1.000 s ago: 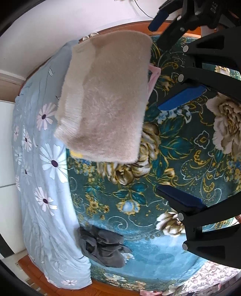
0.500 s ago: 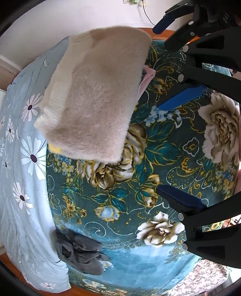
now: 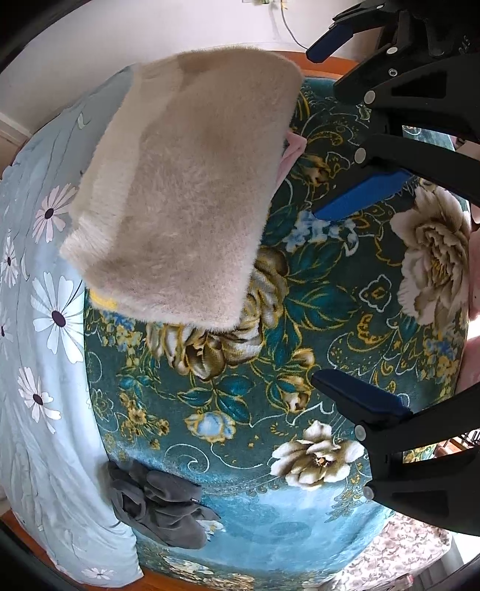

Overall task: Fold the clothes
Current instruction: 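Open both grippers and withdraw them from the folded sweater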

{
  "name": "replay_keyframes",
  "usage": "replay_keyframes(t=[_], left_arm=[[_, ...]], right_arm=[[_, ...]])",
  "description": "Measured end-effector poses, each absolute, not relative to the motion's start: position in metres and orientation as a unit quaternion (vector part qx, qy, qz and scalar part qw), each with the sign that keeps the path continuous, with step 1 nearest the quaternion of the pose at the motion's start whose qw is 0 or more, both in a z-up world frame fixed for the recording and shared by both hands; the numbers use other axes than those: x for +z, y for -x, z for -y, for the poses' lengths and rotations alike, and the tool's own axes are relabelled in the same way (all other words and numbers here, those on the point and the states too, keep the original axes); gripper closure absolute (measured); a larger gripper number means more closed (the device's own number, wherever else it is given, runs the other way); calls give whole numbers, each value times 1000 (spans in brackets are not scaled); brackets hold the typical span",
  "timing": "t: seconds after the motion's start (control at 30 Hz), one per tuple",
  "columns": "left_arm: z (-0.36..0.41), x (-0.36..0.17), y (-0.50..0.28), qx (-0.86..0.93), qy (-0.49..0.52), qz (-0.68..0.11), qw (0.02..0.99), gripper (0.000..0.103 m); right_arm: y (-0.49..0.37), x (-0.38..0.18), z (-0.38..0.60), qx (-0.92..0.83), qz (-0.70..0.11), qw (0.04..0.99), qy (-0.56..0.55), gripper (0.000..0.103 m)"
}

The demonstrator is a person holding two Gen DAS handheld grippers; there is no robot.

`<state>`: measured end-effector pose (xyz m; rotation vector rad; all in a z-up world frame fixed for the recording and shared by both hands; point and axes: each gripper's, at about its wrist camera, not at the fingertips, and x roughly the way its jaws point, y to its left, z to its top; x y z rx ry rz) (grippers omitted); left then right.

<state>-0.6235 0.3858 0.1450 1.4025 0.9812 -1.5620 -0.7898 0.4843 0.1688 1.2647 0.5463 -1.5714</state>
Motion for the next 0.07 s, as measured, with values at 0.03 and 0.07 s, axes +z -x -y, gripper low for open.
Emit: replay_keyframes(t=[0.03,0.07], left_arm=[[-385,146,625,-619,-556,-388,397,20],[-383,146,626,-620,-555,-390,395,20]], right_arm=[[791,169,-485,-651,-226,500,-525,0],[791,169,-485,-652,-226,498,-525,0]])
